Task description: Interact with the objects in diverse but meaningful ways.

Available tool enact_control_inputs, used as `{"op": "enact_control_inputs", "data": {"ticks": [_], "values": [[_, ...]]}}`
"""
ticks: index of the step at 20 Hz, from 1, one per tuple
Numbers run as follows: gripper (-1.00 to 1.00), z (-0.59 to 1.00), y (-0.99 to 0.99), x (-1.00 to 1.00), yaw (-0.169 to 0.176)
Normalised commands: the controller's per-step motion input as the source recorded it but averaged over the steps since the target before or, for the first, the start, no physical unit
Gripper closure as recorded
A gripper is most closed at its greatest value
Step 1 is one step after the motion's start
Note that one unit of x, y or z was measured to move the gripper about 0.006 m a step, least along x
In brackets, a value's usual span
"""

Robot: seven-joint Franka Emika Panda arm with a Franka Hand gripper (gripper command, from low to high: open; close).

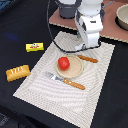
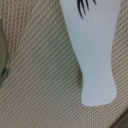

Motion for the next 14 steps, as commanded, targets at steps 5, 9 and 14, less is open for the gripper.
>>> {"op": "enact_control_inputs", "data": {"ticks": [5, 9, 14], "values": [[-1.00, -0.13, 0.00, 0.16, 0.034], [1.00, -0.15, 0.00, 0.16, 0.030], [1.00, -0.13, 0.01, 0.22, 0.029]]}}
